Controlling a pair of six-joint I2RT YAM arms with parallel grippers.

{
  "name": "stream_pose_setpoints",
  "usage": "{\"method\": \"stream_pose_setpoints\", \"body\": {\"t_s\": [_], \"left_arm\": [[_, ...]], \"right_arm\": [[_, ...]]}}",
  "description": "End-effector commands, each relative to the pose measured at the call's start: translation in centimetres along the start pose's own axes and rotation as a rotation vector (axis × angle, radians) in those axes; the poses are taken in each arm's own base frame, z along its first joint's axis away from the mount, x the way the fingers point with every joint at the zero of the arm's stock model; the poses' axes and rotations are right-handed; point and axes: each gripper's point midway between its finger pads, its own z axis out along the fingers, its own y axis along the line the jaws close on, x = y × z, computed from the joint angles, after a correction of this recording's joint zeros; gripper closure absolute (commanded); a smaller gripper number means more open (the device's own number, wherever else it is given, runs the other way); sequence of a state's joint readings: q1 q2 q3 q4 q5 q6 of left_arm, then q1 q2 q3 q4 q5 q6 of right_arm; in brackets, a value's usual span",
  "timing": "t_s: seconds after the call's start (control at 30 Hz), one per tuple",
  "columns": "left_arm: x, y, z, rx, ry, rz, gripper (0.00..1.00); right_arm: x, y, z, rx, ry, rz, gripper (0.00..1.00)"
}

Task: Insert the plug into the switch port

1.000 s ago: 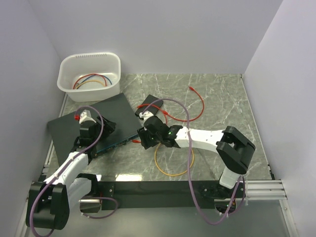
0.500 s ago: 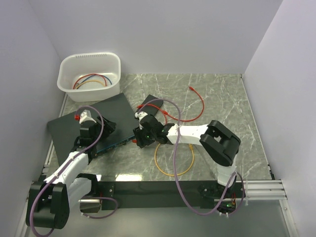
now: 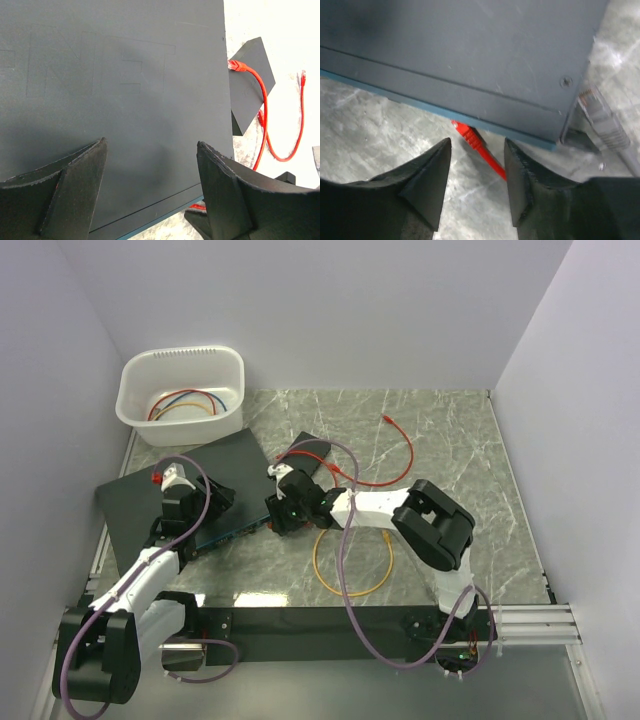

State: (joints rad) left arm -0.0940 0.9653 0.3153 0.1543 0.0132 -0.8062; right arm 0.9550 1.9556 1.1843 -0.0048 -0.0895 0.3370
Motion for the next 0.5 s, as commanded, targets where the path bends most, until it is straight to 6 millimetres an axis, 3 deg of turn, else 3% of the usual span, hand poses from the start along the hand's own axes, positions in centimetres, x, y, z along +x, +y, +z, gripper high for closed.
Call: {"method": "stream_pose_setpoints", "body": {"t_s": [0.0,0.17,0.33,0.43,0.47], "left_arm": [[-0.6,-1.1,-0.2,0.051,-0.021,0.012,0.22],[-0.5,-1.1,-0.1,0.049,-0.017,0.015,0.22],[-0.5,-1.1,-0.1,0.05,-0.014,0.016,0.22],[-0.4,-1.0,0.0,0.046,-0.009,0.018,0.22],[-0.4,-1.1,0.0,0.048,-0.007,0.018,0.22]], "right_arm": [[0.7,0.3,1.0,-0.017,0.025,-0.01,0.5],[2.1,0.7,1.4,0.011,0.051,-0.041,0.67],[3.7,0.1,1.4,0.06,0.08,-0.038,0.77],[4.5,0.7,1.3,0.071,0.094,-0.064,0.84],[4.8,1.1,1.1,0.067,0.102,-0.074,0.9]]}}
